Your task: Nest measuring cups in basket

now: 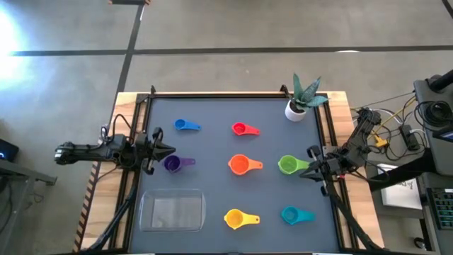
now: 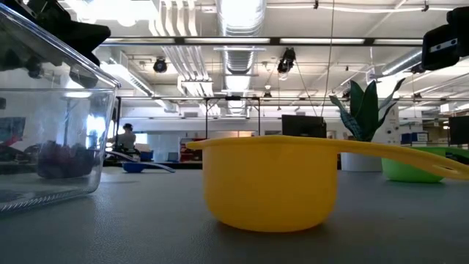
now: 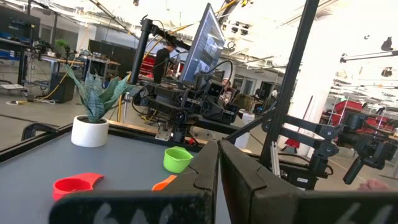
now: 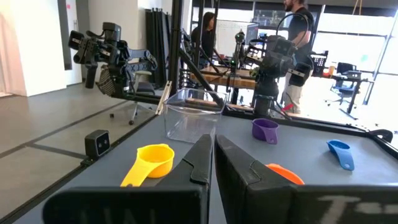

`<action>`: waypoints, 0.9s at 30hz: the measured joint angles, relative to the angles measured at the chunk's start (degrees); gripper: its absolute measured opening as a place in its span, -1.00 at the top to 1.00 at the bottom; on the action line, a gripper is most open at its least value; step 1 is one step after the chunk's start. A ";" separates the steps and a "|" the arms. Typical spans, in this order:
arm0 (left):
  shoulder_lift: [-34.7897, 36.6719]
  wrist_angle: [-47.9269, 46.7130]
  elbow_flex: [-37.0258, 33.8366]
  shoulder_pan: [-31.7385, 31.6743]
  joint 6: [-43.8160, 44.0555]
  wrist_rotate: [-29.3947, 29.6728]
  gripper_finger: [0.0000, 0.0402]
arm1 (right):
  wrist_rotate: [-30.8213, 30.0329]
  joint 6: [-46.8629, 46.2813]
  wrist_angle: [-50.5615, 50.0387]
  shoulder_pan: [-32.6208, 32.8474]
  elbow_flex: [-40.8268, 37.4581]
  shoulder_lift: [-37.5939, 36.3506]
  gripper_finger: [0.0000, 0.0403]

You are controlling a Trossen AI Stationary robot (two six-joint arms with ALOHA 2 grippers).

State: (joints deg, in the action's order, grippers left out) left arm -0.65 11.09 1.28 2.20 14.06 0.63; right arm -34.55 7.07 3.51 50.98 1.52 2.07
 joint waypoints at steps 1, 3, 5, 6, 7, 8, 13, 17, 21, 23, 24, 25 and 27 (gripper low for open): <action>0.00 0.00 -0.02 0.00 0.00 0.01 1.00 | 0.00 0.00 0.00 -0.02 0.00 0.00 0.96; -0.01 -0.02 0.00 0.00 -0.01 -0.01 1.00 | 0.00 0.00 0.00 -0.01 -0.02 0.00 0.96; 0.00 -0.01 0.00 0.00 -0.01 0.01 1.00 | 0.00 0.01 0.00 0.00 0.00 0.00 0.96; -0.01 -0.02 0.00 0.00 0.00 0.00 1.00 | 0.00 0.00 0.00 0.00 0.00 0.00 0.96; 0.00 -0.01 0.00 0.00 -0.01 -0.01 1.00 | -0.01 0.01 0.00 -0.02 0.00 0.00 0.96; -0.01 -0.01 0.00 0.00 -0.02 0.00 1.00 | -0.02 0.00 0.00 -0.02 0.00 0.00 0.96; 0.00 0.00 0.00 0.00 0.00 0.01 1.00 | -0.02 0.00 0.00 -0.02 0.00 0.00 0.96; 0.00 -0.02 0.00 0.00 -0.01 0.00 1.00 | 0.00 0.00 0.00 -0.01 0.00 0.00 0.96; -0.02 0.00 0.00 0.00 -0.02 -0.01 1.00 | -0.02 1.85 0.00 0.00 0.00 0.00 0.96; 0.00 -0.02 0.00 0.00 0.00 0.01 1.00 | -0.02 3.60 0.03 0.00 0.00 0.00 0.96; -0.02 -0.02 0.00 0.00 0.00 -0.01 1.00 | -0.02 4.61 0.05 -0.02 0.00 0.00 0.96; -0.02 -0.01 0.00 0.00 0.00 0.00 1.00 | 0.00 5.20 0.07 0.00 0.00 0.00 0.96; -0.02 -0.02 0.00 0.00 -0.01 -0.01 1.00 | -0.02 5.52 0.01 -0.01 -0.02 0.00 0.96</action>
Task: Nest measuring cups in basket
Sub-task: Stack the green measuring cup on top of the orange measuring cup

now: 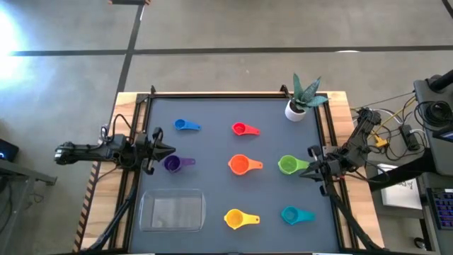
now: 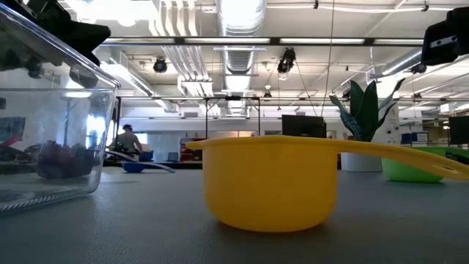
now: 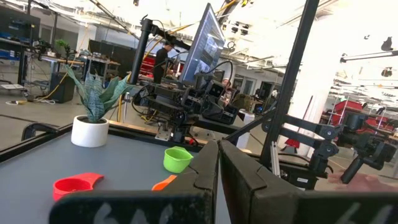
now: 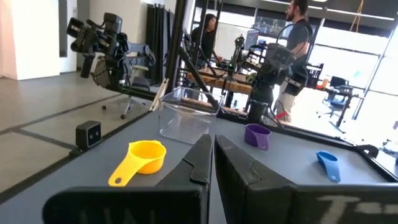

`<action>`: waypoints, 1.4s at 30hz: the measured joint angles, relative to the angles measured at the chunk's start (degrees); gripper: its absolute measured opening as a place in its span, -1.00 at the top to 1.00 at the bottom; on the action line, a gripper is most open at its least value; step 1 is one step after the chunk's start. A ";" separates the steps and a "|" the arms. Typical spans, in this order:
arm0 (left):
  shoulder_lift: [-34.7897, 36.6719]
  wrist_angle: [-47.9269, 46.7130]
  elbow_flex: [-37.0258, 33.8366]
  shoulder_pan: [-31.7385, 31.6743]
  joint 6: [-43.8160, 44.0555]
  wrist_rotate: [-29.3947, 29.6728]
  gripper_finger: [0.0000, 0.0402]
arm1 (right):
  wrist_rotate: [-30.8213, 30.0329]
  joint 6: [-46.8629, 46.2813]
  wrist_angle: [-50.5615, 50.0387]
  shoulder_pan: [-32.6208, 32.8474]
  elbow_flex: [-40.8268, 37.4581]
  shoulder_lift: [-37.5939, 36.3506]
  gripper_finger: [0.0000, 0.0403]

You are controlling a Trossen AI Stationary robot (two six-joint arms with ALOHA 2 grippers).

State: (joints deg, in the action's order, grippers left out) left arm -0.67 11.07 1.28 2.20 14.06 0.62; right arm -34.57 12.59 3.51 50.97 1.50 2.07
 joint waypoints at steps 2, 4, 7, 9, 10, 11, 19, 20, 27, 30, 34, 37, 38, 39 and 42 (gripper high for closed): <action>0.02 0.01 0.00 0.00 0.00 0.01 1.00 | 0.00 -0.49 -0.03 0.01 0.01 0.00 0.96; 0.00 0.00 0.00 0.00 -0.01 0.01 1.00 | 0.00 -0.58 -0.03 0.01 0.00 0.00 0.96; 0.02 0.00 0.00 0.00 -0.01 0.00 1.00 | 0.00 -0.56 -0.01 0.02 -0.01 0.00 0.96; 0.00 0.00 0.00 0.00 0.00 0.02 1.00 | 0.00 -0.55 0.03 0.01 0.01 0.00 0.96; 0.02 0.00 0.00 0.00 0.00 0.02 1.00 | 0.02 -0.63 0.06 0.00 0.01 0.00 0.96; 0.02 0.00 0.00 0.00 0.00 0.00 1.00 | 0.01 -0.80 0.21 0.01 0.00 0.00 0.96; 0.02 0.02 0.00 0.00 0.00 0.02 1.00 | 0.40 -0.24 5.01 -0.01 -0.01 0.00 0.96; 0.02 0.00 -0.01 0.00 0.01 0.00 1.00 | -0.02 -0.60 5.67 -0.01 -0.01 0.00 0.96; 0.00 0.02 0.00 0.00 -0.01 0.02 1.00 | -1.61 -3.80 13.76 -0.01 -0.01 0.00 0.96; 0.01 0.02 0.00 0.00 0.00 0.01 1.00 | -3.05 -6.27 16.17 -0.01 0.35 0.02 0.96; 0.02 0.02 0.00 0.00 0.00 0.00 1.00 | -4.66 -9.02 5.55 0.00 6.80 0.23 0.96; 0.00 0.02 0.00 0.00 -0.01 0.02 1.00 | -9.18 -13.97 -7.96 0.02 13.69 2.39 0.96; 0.00 0.02 0.00 0.00 -0.01 0.02 1.00 | -10.75 -15.92 -12.20 -0.01 15.81 3.51 0.96; 0.00 0.00 0.00 0.00 -0.01 0.02 1.00 | -11.69 -17.74 -15.90 -0.01 17.78 4.92 0.96; 0.00 0.00 0.00 0.00 0.01 0.00 1.00 | -12.11 -21.08 -22.63 -0.01 23.02 10.78 0.96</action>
State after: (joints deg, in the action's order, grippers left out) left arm -0.67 11.07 1.28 2.20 14.06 0.62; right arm -46.68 -8.49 -19.11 50.96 24.52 12.84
